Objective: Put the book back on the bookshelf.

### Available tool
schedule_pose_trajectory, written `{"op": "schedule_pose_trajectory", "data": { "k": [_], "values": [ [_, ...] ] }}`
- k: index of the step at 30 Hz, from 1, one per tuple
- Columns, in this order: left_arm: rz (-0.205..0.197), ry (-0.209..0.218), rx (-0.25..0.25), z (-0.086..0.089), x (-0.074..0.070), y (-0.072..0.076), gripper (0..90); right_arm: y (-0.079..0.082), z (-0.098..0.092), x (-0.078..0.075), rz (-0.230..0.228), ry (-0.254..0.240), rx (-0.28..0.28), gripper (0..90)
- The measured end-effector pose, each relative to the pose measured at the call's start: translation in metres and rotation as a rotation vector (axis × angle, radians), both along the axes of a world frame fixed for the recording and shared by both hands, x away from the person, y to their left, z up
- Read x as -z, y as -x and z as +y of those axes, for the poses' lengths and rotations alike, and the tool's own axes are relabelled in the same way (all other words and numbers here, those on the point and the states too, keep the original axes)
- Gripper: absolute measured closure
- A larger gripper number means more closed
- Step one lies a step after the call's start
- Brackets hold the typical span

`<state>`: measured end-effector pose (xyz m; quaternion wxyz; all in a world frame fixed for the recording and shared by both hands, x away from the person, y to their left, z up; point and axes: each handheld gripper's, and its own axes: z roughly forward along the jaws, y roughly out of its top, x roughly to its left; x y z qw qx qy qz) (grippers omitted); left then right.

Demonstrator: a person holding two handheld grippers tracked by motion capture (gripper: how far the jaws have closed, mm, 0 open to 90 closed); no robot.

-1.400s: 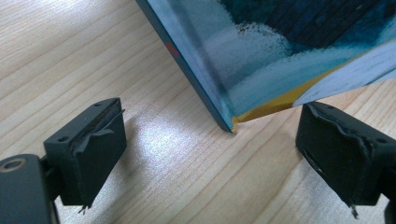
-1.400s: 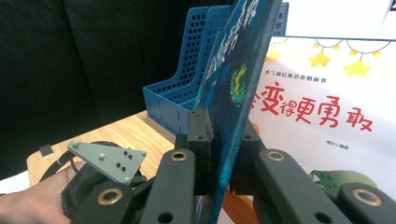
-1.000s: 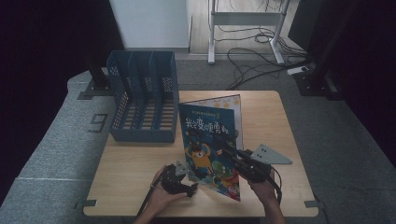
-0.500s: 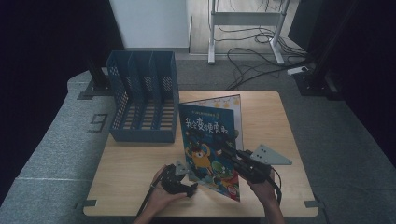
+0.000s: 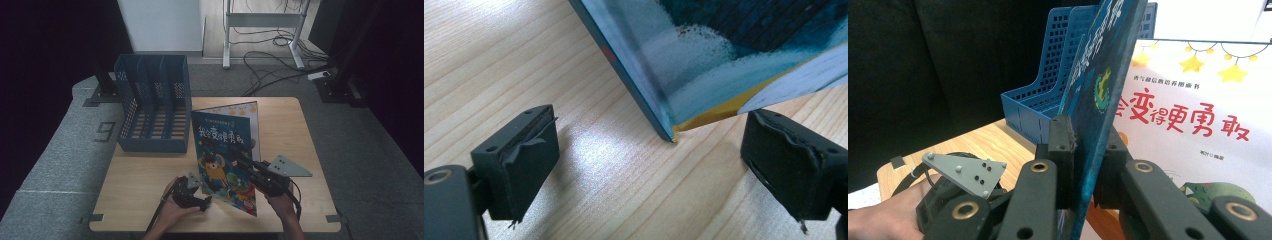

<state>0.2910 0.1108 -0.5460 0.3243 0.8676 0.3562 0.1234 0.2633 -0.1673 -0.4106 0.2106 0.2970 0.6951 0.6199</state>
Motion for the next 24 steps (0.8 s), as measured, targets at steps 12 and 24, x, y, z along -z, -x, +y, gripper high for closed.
{"op": "schedule_pose_trajectory", "data": {
  "k": [12,24],
  "values": [
    [-0.001,0.002,0.000,0.0002,0.0002,0.0002,8.4,0.0005,0.0005,0.0002,0.001,-0.004,0.002,80.6],
    [-0.003,0.007,0.003,0.0008,0.0004,0.0006,8.4,0.0003,0.0004,0.0008,0.005,-0.015,0.000,80.6]
  ]
}}
